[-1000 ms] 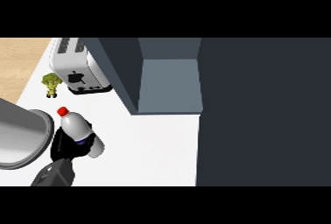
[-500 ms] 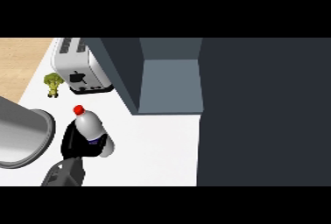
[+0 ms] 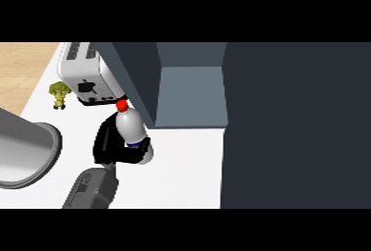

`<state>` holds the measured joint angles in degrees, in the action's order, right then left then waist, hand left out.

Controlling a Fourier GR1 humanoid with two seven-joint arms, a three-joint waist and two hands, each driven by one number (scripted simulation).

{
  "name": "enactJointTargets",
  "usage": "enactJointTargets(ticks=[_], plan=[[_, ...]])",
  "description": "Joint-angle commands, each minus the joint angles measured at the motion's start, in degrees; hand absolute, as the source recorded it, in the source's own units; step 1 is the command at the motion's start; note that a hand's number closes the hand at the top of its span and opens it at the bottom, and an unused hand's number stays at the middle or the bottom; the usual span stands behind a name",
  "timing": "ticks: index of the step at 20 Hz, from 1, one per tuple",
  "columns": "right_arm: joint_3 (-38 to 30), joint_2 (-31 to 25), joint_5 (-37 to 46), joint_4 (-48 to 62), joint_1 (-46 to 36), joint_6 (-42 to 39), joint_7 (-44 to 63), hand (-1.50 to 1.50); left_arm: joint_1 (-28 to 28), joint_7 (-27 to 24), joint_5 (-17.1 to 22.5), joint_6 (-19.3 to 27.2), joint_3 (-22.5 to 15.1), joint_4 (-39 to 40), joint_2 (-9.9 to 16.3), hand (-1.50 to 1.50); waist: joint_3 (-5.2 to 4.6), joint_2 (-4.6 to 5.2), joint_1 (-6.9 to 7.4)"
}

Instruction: Pick up the bottled water, place it into the cabinet and close the cabinet

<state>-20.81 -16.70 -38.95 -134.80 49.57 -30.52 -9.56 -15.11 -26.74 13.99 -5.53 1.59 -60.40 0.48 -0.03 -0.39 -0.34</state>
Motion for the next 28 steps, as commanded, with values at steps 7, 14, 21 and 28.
enactJointTargets(ticks=[7, 14, 21, 28], plan=[[-2.79, -1.99, -6.92, -7.90, -0.45, 2.53, 4.52, -1.50, -7.03, 7.86, 4.83, 21.44, -14.47, -8.11, -0.48, 1.50, -0.03, 0.33, -0.79], [-2.21, -0.93, -7.09, -9.56, 0.35, 2.39, 4.35, -1.50, -14.97, 10.20, 2.73, 34.56, -20.11, -3.32, -0.48, 1.50, -0.04, 0.40, -1.41], [-0.98, -1.13, -8.13, -9.11, 0.34, 2.54, 4.91, -1.50, -26.64, 13.53, 3.14, 36.32, -16.67, 11.77, -0.48, 1.50, -0.07, 0.79, -2.18], [-2.12, -0.10, -8.65, -5.65, 0.90, -1.18, 2.42, -1.50, -32.87, 8.60, 7.65, 32.79, -12.54, 23.19, -0.48, 1.50, -0.06, 0.86, -2.70]])
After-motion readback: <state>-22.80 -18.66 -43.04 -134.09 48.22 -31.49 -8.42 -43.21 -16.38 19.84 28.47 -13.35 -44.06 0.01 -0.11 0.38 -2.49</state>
